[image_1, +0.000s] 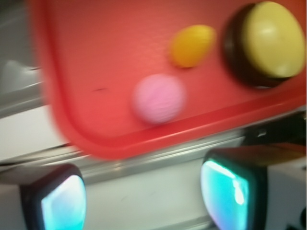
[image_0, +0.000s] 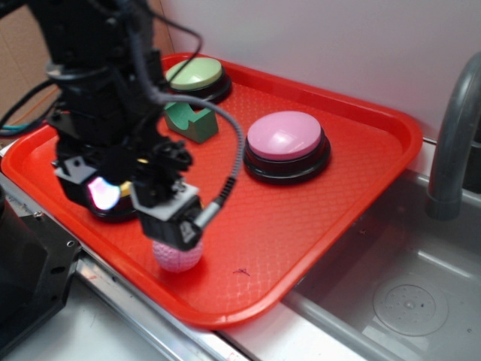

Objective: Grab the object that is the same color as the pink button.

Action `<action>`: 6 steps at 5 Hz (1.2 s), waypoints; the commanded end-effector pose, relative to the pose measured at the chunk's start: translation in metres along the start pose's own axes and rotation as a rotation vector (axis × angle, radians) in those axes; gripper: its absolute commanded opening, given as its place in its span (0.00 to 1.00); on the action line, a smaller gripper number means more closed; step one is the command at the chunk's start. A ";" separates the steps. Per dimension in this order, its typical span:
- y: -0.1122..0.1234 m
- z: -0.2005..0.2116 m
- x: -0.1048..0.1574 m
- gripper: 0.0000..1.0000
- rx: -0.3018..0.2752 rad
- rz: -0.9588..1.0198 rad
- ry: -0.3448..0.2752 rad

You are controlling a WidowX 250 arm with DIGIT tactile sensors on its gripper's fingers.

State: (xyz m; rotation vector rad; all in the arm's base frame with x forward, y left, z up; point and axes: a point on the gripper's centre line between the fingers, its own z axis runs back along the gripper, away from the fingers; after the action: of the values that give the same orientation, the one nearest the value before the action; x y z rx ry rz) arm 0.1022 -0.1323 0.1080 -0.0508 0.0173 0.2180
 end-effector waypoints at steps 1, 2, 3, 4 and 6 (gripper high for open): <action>-0.006 0.008 0.008 1.00 -0.028 0.000 -0.016; -0.006 0.008 0.008 1.00 -0.028 0.000 -0.016; 0.014 -0.025 0.018 1.00 -0.048 0.096 0.015; 0.014 -0.046 0.030 1.00 -0.064 0.092 -0.014; -0.018 -0.090 0.046 1.00 -0.016 0.008 0.051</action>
State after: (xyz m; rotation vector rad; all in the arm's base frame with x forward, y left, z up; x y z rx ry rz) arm 0.1432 -0.1412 0.0158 -0.0618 0.0744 0.2369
